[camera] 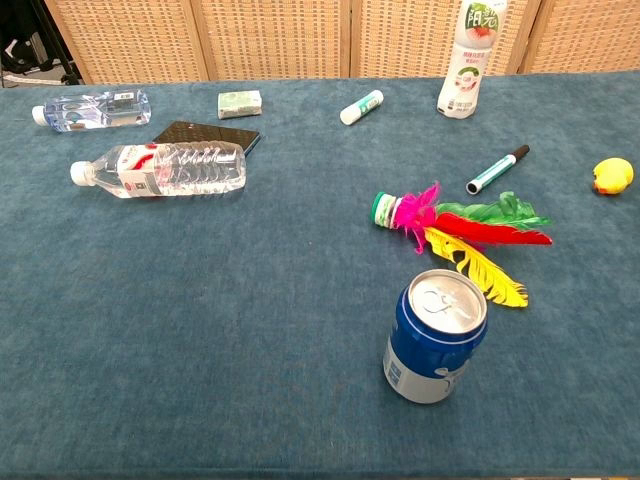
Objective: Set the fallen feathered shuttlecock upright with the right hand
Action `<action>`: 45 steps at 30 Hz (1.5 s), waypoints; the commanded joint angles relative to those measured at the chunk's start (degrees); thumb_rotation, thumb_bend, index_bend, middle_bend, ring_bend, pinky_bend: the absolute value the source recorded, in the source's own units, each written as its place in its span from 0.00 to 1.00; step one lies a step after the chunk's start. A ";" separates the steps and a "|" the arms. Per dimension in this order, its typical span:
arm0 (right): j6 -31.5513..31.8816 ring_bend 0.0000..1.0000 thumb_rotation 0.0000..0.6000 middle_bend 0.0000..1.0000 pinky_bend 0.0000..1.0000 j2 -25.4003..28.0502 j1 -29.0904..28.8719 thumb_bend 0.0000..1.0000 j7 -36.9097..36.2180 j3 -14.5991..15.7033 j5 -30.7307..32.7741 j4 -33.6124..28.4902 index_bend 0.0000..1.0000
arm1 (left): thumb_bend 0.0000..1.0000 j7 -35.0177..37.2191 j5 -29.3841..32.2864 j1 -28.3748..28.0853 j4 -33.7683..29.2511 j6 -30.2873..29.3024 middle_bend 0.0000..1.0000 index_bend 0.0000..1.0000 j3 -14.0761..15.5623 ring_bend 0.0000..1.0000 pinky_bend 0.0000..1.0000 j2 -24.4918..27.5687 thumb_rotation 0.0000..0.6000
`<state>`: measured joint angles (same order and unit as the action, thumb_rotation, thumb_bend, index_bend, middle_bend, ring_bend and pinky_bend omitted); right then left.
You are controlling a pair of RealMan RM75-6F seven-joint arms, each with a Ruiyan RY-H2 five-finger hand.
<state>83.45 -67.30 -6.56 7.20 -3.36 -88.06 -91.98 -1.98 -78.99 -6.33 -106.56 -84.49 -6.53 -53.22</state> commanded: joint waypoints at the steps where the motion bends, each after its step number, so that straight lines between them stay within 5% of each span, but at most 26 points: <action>1: -0.45 0.00 1.00 0.00 0.00 -0.24 -0.30 0.00 0.10 0.24 -0.35 -0.08 0.11 | 0.01 0.21 0.05 -0.06 0.03 0.05 0.00 0.00 -0.09 0.00 0.00 0.15 1.00; 10: -9.68 0.00 1.00 0.00 0.00 0.58 -6.43 0.00 -9.59 0.43 -2.07 -3.94 0.30 | 0.01 0.23 -0.25 0.32 -0.12 -0.61 0.00 0.00 0.04 0.00 0.00 0.17 1.00; 15: -14.93 0.00 1.00 0.00 0.00 -1.10 -11.11 0.00 -8.59 -1.96 -0.24 -5.17 0.41 | 0.01 -0.99 1.05 -0.53 0.10 0.77 0.00 0.00 -0.30 0.00 0.00 -0.35 1.00; 32: -22.38 0.00 1.00 0.00 0.00 -14.23 -19.01 0.39 9.01 -5.48 12.85 -4.65 0.42 | 0.01 -0.55 2.38 -0.89 0.17 1.63 0.00 0.00 -0.64 0.00 0.00 -0.01 1.00; 45: -22.74 0.00 1.00 0.00 0.00 -15.98 -19.54 0.40 9.19 -4.57 16.00 -2.48 0.46 | 0.01 0.09 2.43 -0.92 0.18 1.80 0.00 0.00 -0.64 0.00 0.00 0.25 1.00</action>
<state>60.87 -83.15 -26.09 16.46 -8.11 -72.26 -94.76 -1.90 -76.54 -7.24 -106.37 -82.71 -7.18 -52.97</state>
